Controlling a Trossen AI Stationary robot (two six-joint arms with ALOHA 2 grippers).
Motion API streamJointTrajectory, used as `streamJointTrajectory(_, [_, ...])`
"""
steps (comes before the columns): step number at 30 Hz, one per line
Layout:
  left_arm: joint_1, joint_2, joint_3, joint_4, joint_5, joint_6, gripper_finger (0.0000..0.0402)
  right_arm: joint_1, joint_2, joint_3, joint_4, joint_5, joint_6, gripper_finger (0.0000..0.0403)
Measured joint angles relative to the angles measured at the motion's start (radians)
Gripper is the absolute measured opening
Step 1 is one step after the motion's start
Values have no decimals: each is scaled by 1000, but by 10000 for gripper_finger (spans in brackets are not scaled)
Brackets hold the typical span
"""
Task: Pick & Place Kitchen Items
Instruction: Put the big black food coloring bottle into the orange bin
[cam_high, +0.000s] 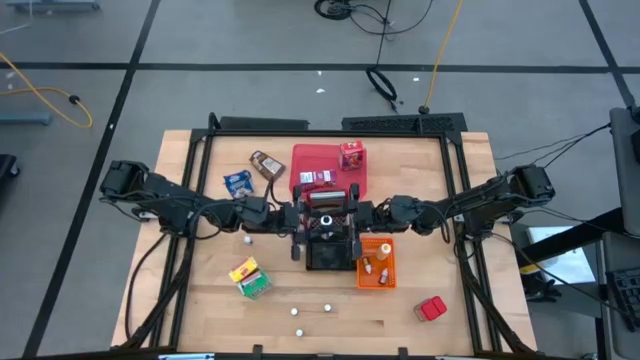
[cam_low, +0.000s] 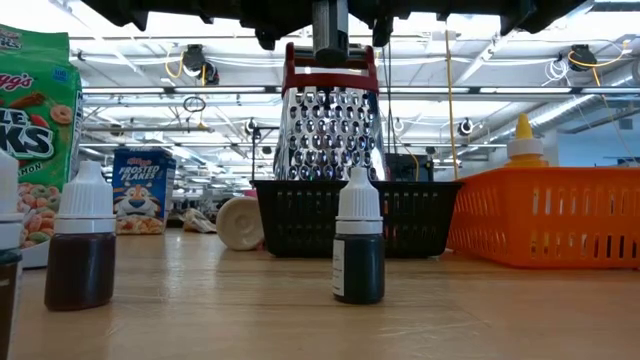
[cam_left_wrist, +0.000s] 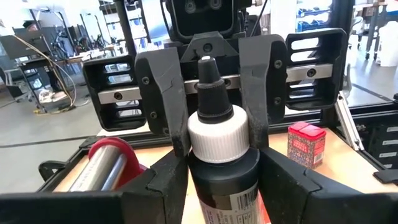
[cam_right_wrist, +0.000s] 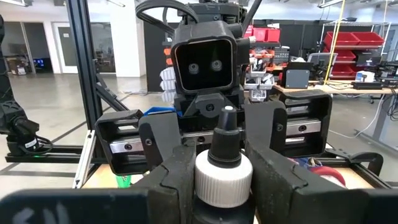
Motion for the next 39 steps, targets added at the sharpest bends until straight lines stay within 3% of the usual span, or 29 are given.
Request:
streamJointTrajectory(9, [0,-1,0,-10,2,-40,183,0,0,0,-11,-1,0,112])
streamJointTrajectory(17, [0,-10,0,-25,4,-44,233,1,-5,0,-20,-1,-7,112])
streamJointTrajectory(26, [0,-34,0,-66,-2,-44,278,29,-92,-1,-157,3,-21,112])
streamJointTrajectory(33, [-9,-68,1,-111,-1,-53,278,68,-152,-2,-341,6,-31,112])
streamJointTrajectory(39, [-14,-79,0,-123,5,-63,278,120,-189,-43,-411,142,-32,112])
